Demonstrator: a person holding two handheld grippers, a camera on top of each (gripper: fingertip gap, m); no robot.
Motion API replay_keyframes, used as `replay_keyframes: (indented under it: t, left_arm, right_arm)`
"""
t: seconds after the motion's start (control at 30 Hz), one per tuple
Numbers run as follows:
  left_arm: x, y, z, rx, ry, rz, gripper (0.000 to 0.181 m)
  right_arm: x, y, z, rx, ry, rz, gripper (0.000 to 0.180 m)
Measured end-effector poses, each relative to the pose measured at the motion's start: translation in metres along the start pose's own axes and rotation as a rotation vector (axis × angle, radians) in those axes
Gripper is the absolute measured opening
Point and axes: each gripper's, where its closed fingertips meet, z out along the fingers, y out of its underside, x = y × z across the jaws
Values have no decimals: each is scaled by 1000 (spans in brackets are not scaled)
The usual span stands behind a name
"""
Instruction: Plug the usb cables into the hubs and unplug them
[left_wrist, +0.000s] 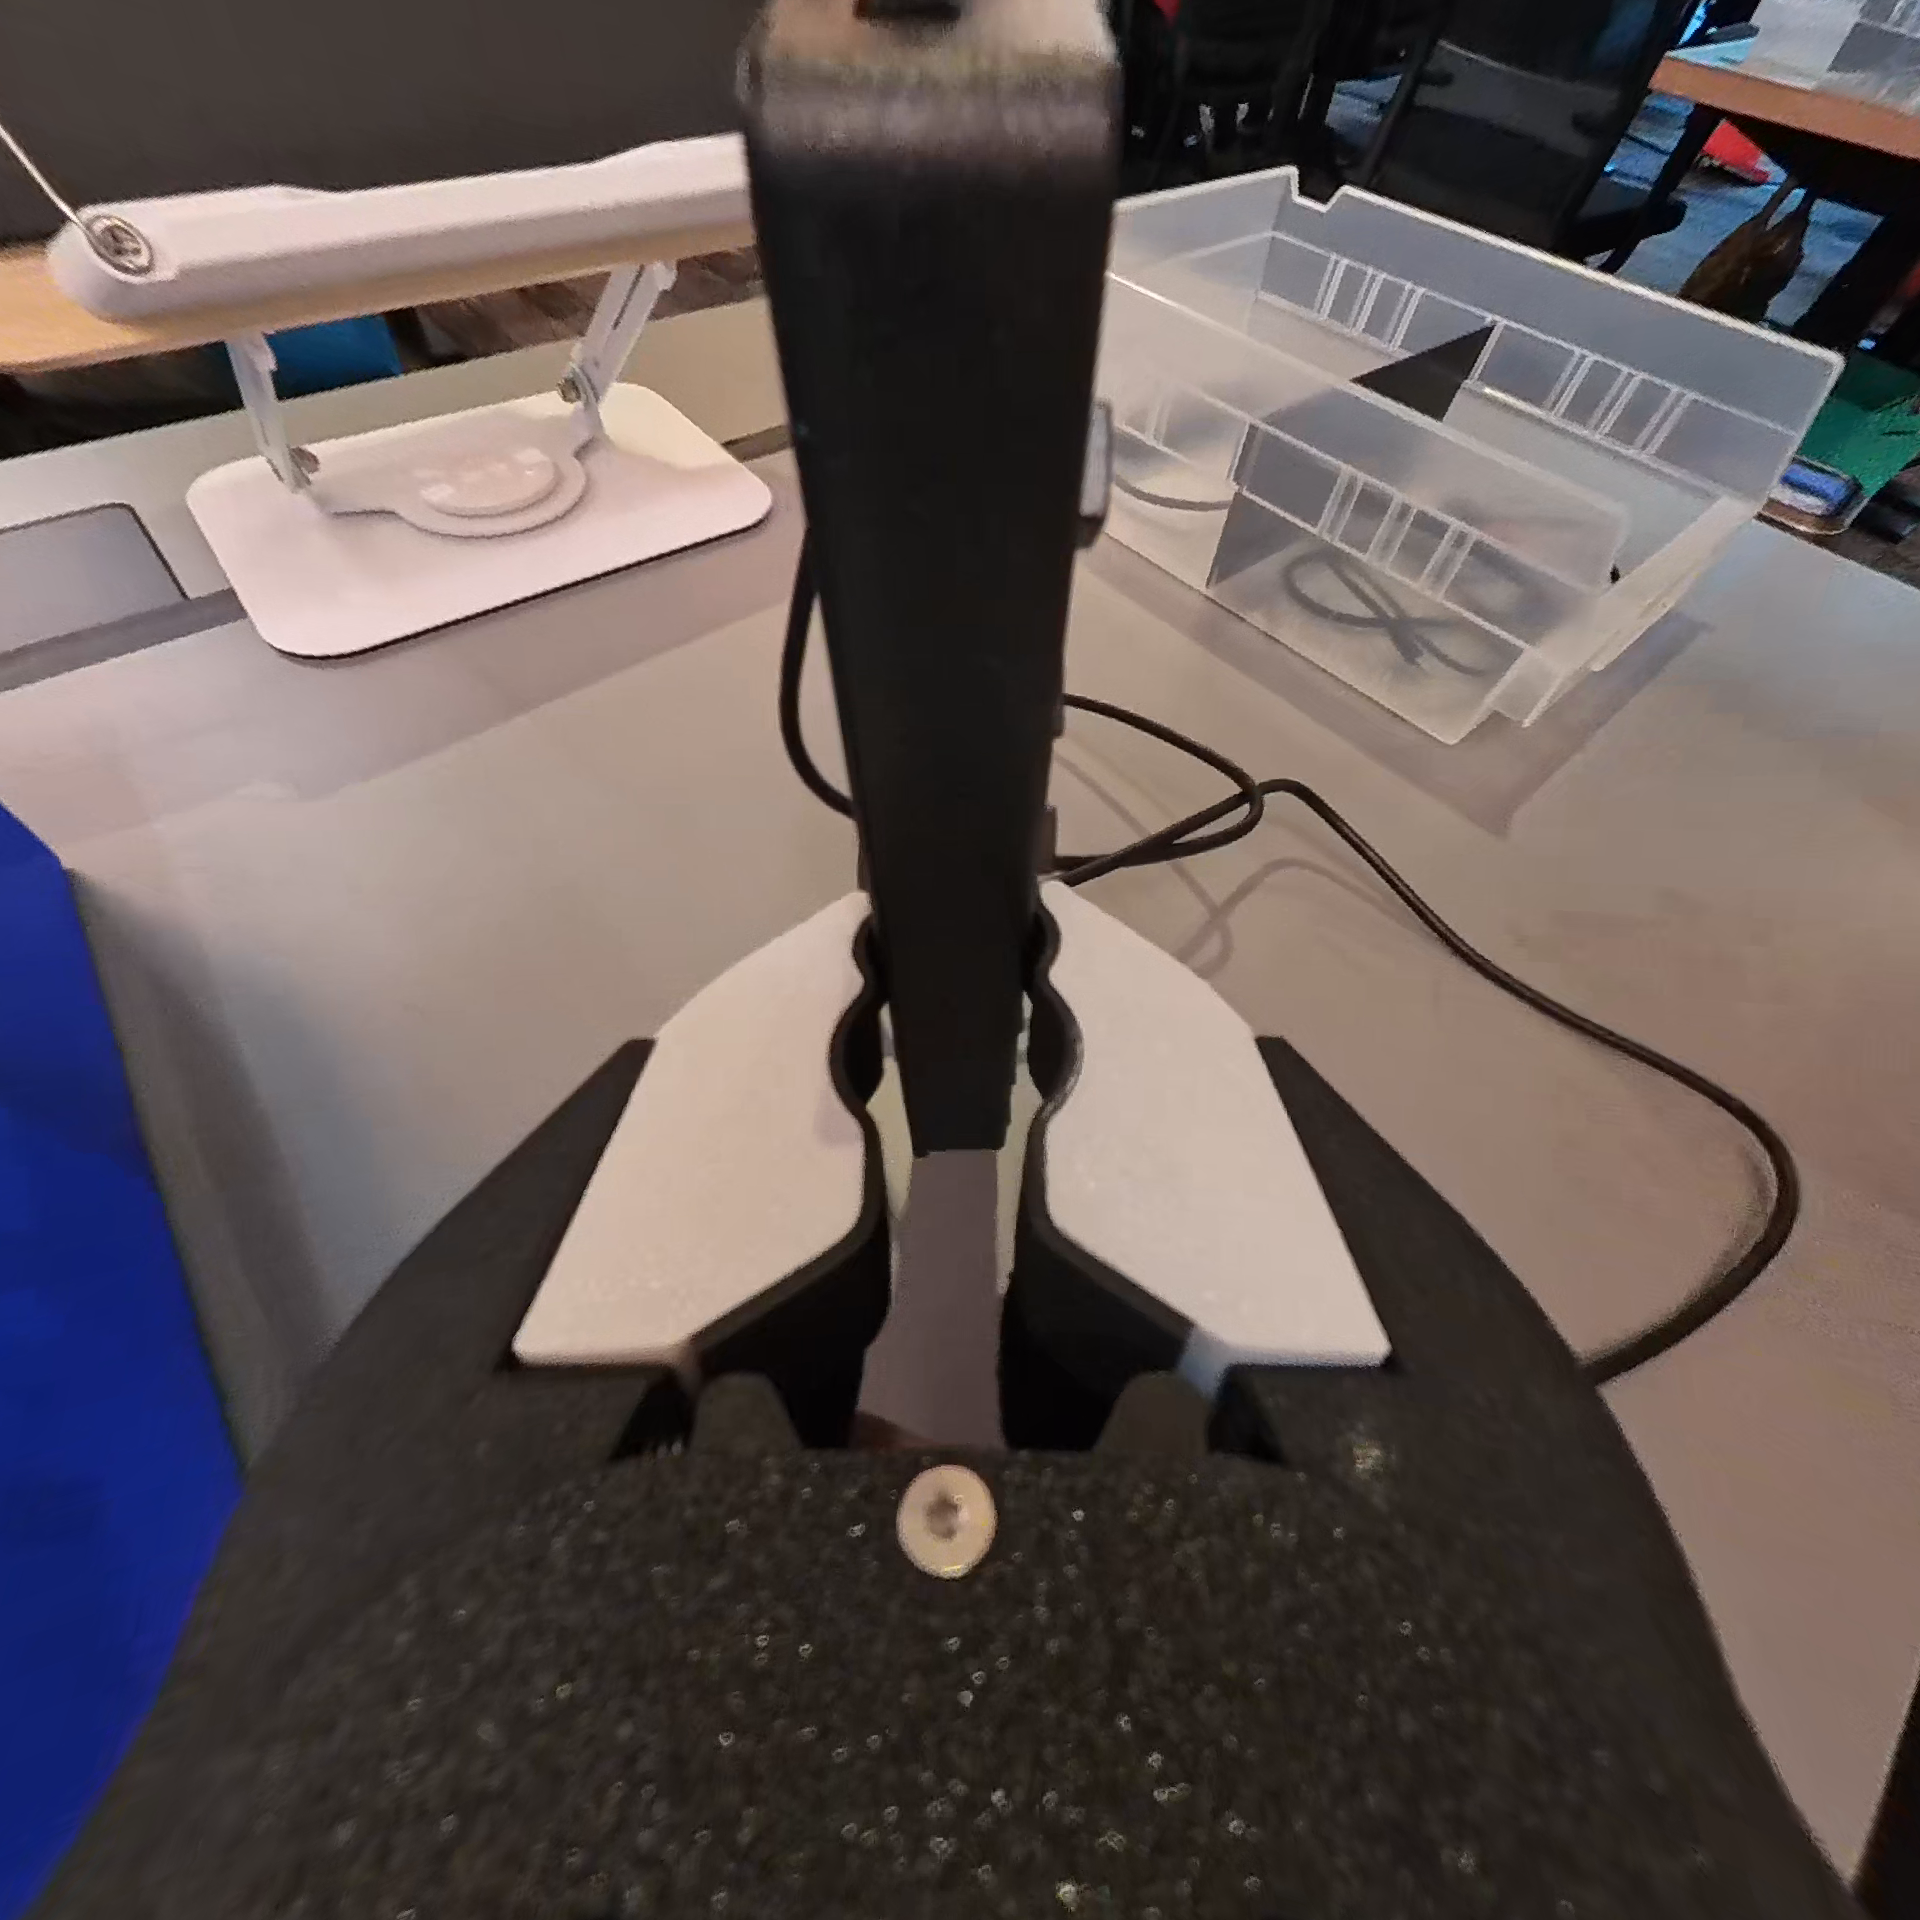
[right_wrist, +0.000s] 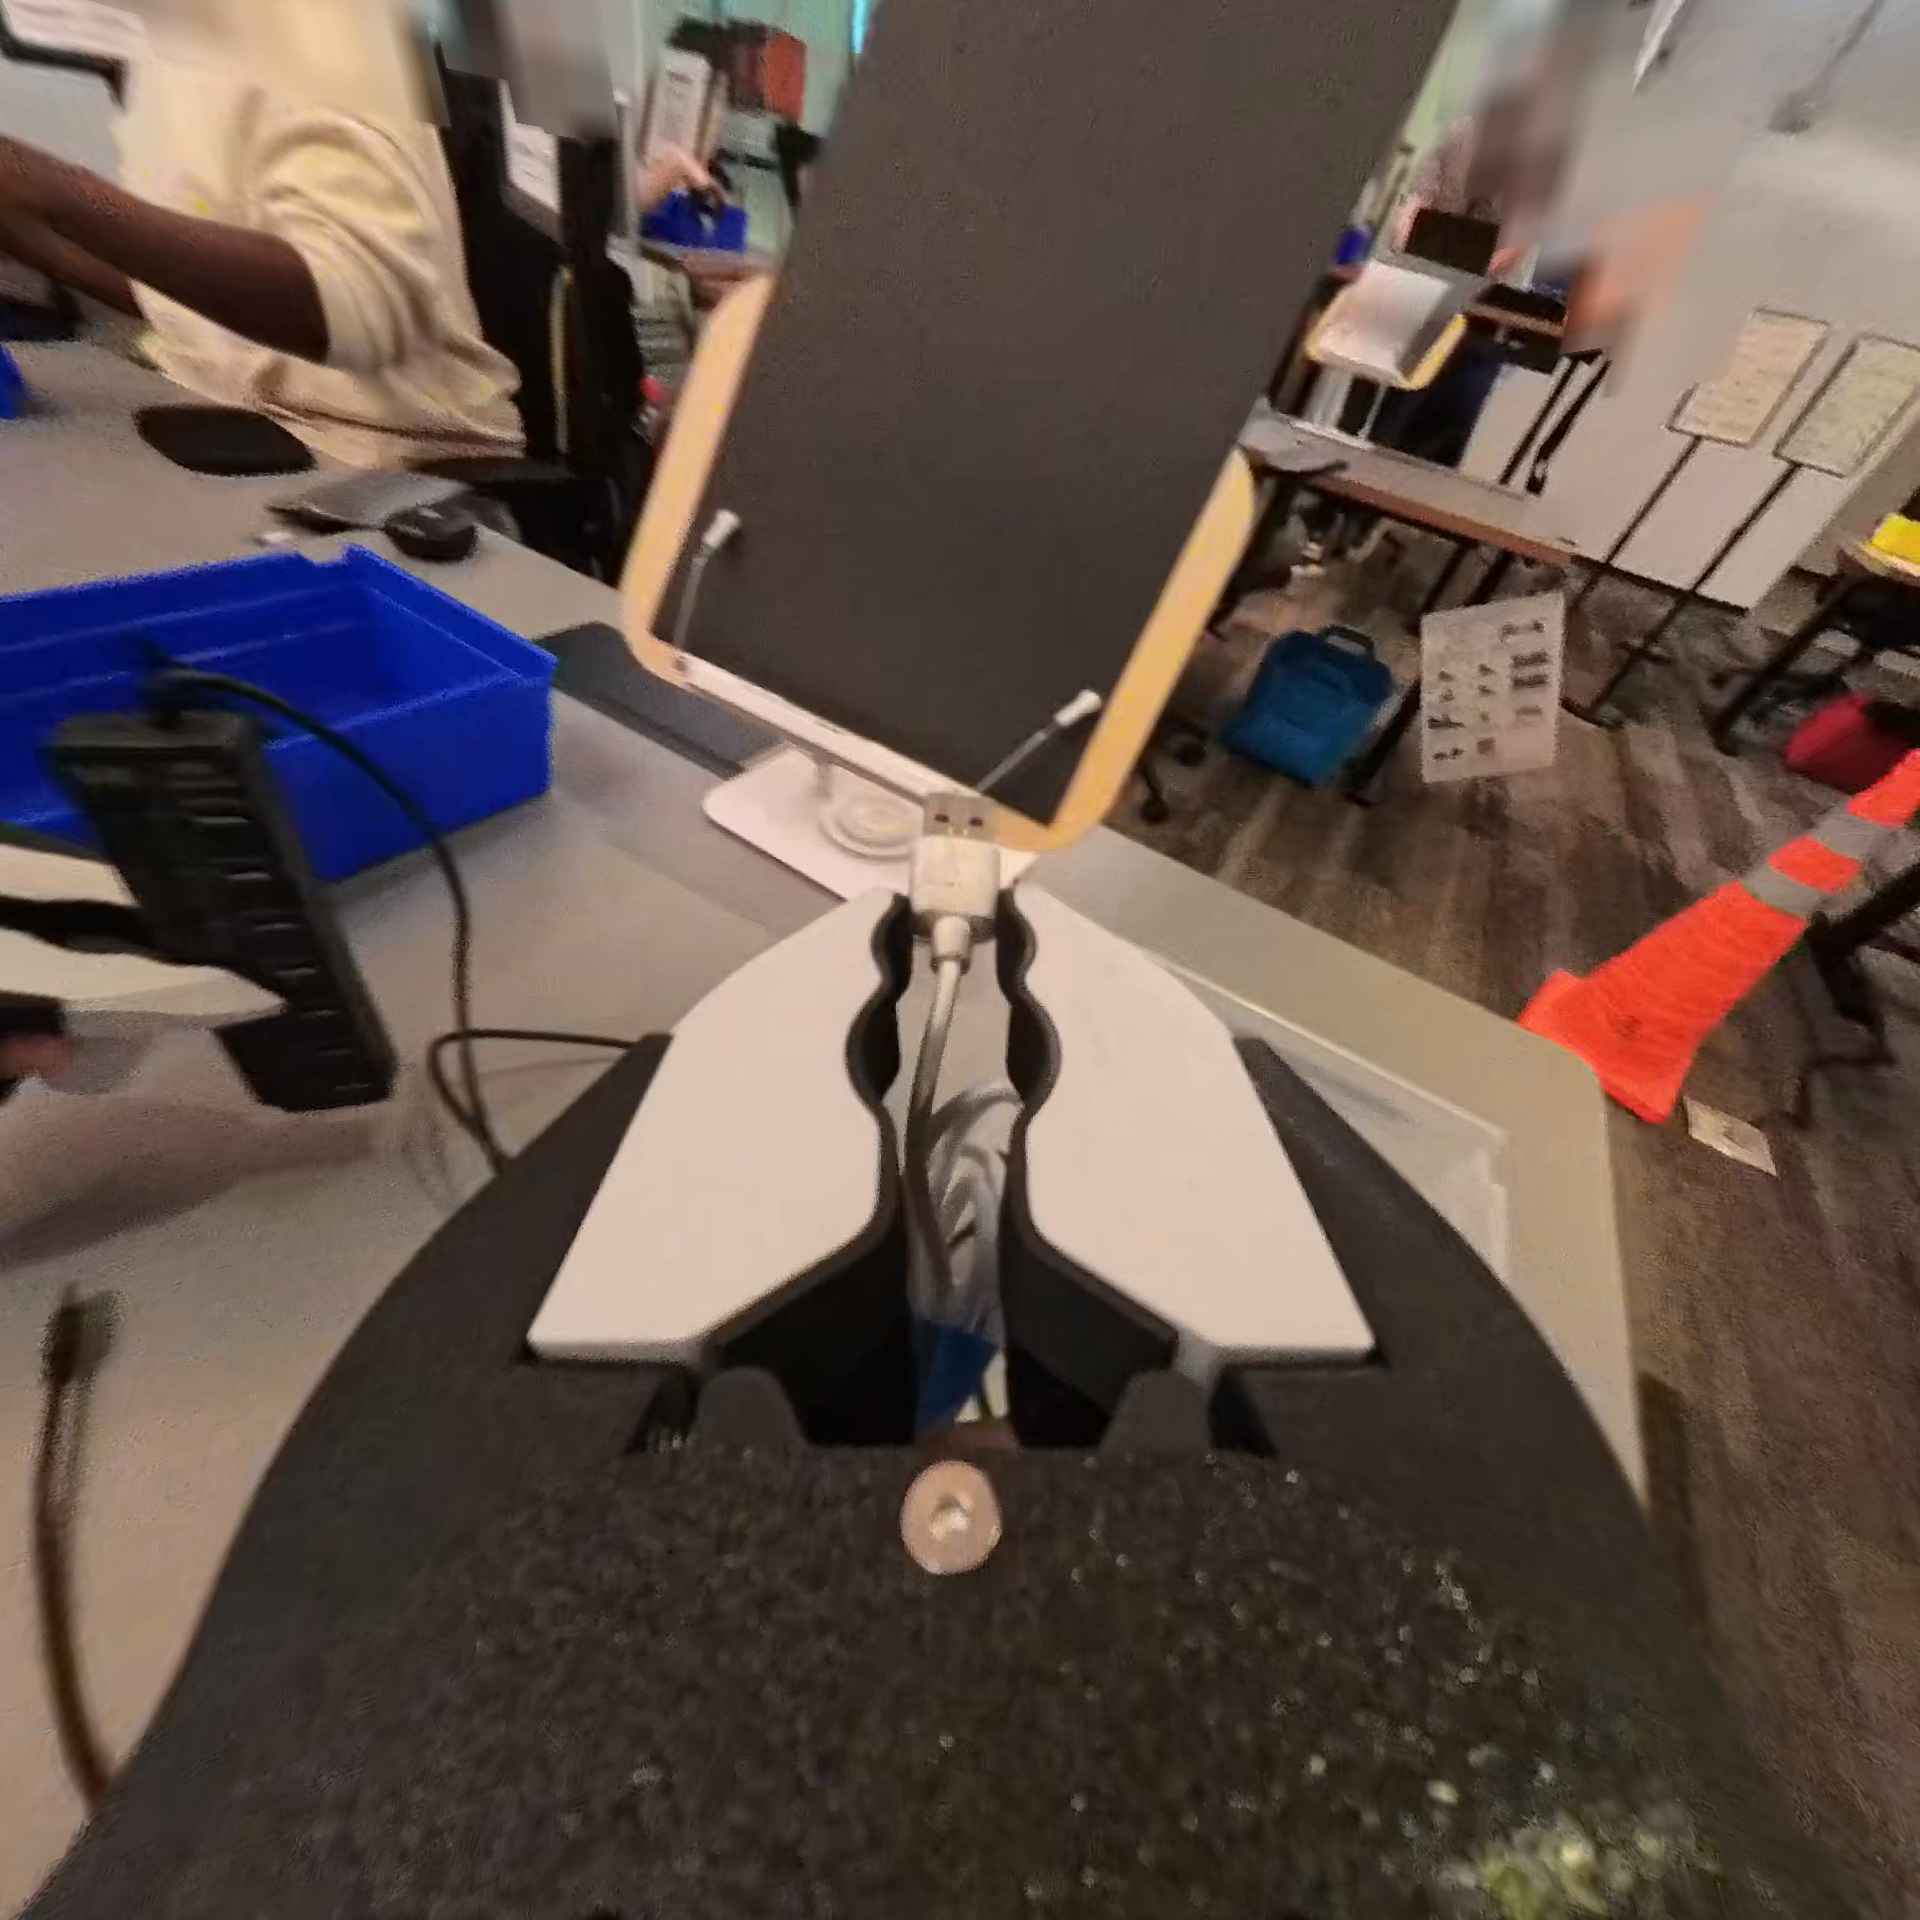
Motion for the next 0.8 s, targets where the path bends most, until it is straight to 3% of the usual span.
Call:
replay_keyframes:
  t: [0.1,0.23,0.3,0.37,0.57,0.63,0.73,0.8]
  left_arm:
    - [3,2,1,-13,10,-4,23]
    - [7,3,1,-19,31,-12,23]
    - [9,3,2,-18,48,-18,23]
    - [11,3,2,-14,66,-28,23]
    - [33,-4,-3,37,300,-119,24]
    - [49,-8,-9,59,430,-127,24]
    - [72,-11,-18,79,579,-101,23]
    - [85,-10,-23,74,644,-81,23]
  right_arm:
    - [60,62,24,-213,76,-44,15]
    - [100,217,46,-774,20,-100,16]
    - [108,259,44,-932,37,-151,35]
    - [98,254,45,-898,13,-155,37]
    - [38,155,47,-514,-62,-38,34]
    - [-31,121,44,-370,-294,18,34]
    - [-158,87,17,-211,-797,126,44]
    - [-206,84,11,-151,-922,143,53]
